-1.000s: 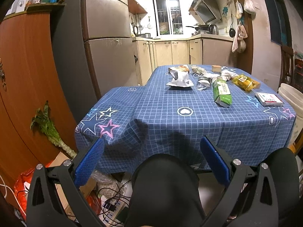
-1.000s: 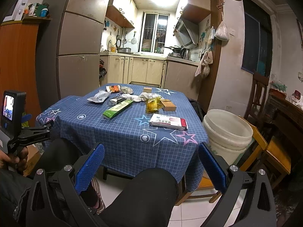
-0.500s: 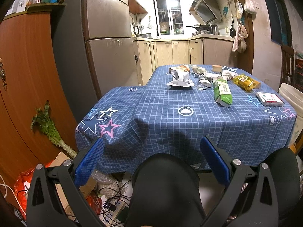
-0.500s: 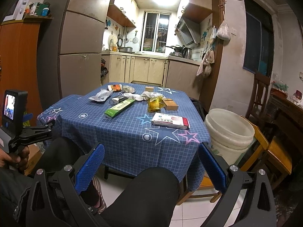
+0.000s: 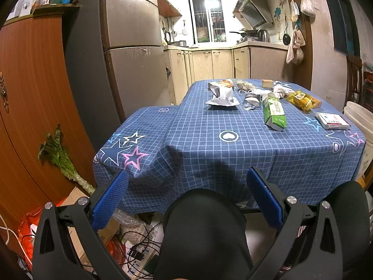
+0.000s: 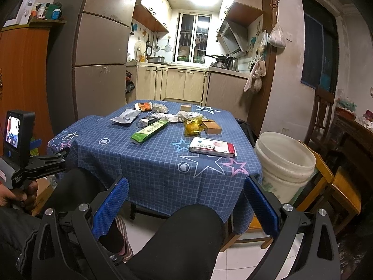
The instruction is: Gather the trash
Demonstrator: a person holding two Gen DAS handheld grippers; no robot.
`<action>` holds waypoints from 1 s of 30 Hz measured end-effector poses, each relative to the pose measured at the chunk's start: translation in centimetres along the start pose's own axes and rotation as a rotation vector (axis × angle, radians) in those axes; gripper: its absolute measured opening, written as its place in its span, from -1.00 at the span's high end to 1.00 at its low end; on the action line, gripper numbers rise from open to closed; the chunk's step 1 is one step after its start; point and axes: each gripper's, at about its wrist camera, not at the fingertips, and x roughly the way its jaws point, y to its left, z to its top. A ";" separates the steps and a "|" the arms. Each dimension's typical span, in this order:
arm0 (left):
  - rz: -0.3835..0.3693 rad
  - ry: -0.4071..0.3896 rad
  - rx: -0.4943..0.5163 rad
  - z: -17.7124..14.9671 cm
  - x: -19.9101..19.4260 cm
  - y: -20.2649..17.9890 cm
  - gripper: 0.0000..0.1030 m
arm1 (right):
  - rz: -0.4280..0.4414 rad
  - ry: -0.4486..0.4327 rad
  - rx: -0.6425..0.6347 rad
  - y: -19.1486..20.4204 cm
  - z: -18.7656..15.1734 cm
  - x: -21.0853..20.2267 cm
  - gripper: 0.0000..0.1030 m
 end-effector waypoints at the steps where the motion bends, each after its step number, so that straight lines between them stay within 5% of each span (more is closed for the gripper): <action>1: 0.001 0.002 0.000 0.0 0.0 0.0 -0.90 | 0.001 0.001 0.001 0.0 0.0 0.1 -0.91; 19: 0.013 -0.011 0.006 0.2 -0.1 -0.1 -0.90 | 0.002 0.000 0.004 -0.1 0.0 0.1 -0.91; 30: 0.102 -0.142 0.055 3.7 -2.2 -1.7 -0.90 | -0.009 -0.044 -0.004 -0.3 0.8 -1.0 -0.91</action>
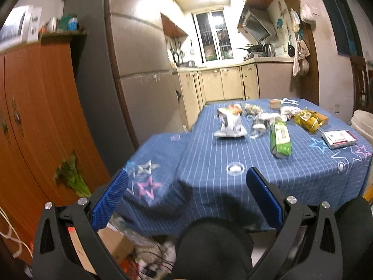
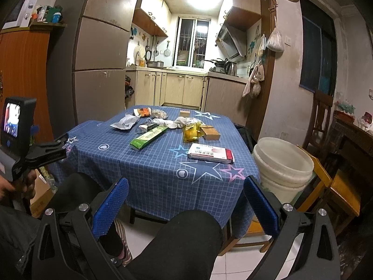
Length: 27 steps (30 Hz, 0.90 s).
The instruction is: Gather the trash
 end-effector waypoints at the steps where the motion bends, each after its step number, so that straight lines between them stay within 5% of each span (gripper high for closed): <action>1: 0.000 -0.022 0.012 0.7 -0.4 -0.4 -0.90 | 0.000 -0.005 0.000 -0.1 0.0 -0.2 -0.91; 7: -0.066 -0.101 0.005 4.5 -2.3 -2.1 -0.90 | 0.006 -0.039 -0.010 -0.5 1.2 -1.0 -0.91; 17: -0.144 -0.284 -0.132 11.2 -6.8 -4.1 -0.90 | -0.019 -0.284 0.075 -3.4 7.6 -3.7 -0.91; 27: -0.143 -0.404 -0.139 11.6 -10.0 -7.5 -0.90 | -0.019 -0.409 0.114 -4.4 10.0 -7.0 -0.91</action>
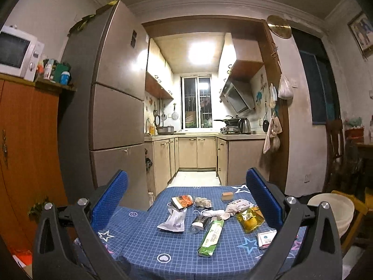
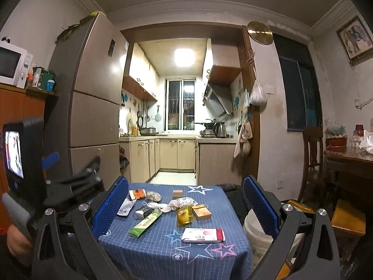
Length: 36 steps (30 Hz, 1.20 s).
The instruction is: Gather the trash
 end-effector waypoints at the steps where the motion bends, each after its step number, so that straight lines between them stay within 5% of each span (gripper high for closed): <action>1: 0.007 -0.003 0.007 0.0 0.0 0.0 -0.90 | 0.004 -0.002 0.002 -0.1 0.0 -0.2 -0.91; 11: 0.043 0.010 0.012 -0.9 0.0 0.8 -0.90 | 0.018 0.026 -0.016 0.9 -0.7 0.2 -0.91; 20: 0.126 0.074 0.000 -3.1 0.4 4.1 -0.90 | -0.015 -0.085 0.045 -0.7 2.0 1.4 -0.91; 26: 0.145 0.240 -0.019 -6.2 2.4 5.8 -0.90 | 0.055 0.124 0.150 -1.9 -1.5 4.4 -0.91; 28: 0.144 0.259 -0.032 -6.6 2.7 6.0 -0.90 | 0.036 0.130 0.139 -1.4 -1.9 5.0 -0.91; 32: 0.166 0.213 -0.050 -6.8 2.2 6.2 -0.90 | 0.100 0.010 0.142 -0.7 -1.7 3.5 -0.91; 36: 0.124 0.237 -0.071 -7.9 2.5 5.5 -0.90 | 0.045 0.142 0.047 -0.2 -2.8 5.6 -0.91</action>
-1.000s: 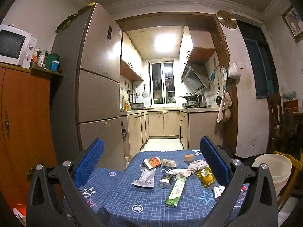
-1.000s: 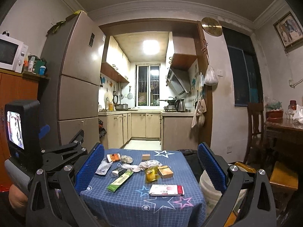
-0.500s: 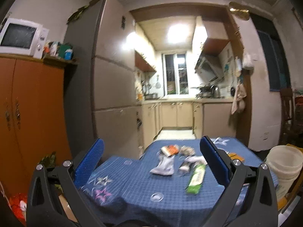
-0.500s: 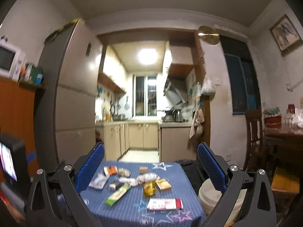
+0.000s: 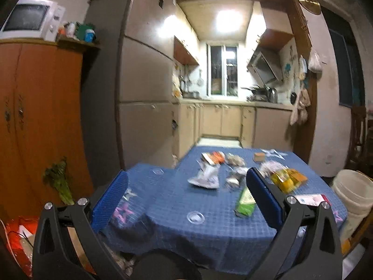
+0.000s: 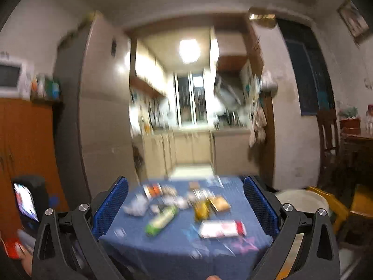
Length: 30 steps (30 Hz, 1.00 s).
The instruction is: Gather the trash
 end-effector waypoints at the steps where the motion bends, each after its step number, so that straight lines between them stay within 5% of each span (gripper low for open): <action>1: -0.034 0.030 0.013 -0.4 0.4 -0.6 -0.90 | -0.019 -0.009 0.003 -0.2 0.0 -0.1 -0.91; 6: -0.113 0.136 0.089 -0.6 4.7 -4.5 -0.90 | -0.027 -0.076 0.085 -2.5 0.1 -1.2 -0.91; 10: -0.139 0.252 0.095 1.0 12.8 -9.7 -0.90 | -0.059 -0.077 0.115 -4.1 0.2 -1.4 -0.91; 16: -0.074 0.339 0.138 1.7 19.6 -13.6 -0.90 | -0.103 -0.095 0.103 -5.4 0.5 -2.0 -0.91; 25: -0.208 0.296 0.127 -1.3 8.4 -6.2 -0.90 | -0.105 -0.106 0.105 -5.7 0.6 -2.6 -0.91; 30: -0.167 0.257 0.024 -2.1 2.5 -0.7 -0.90 | -0.112 -0.091 0.060 -4.5 0.1 -1.9 -0.91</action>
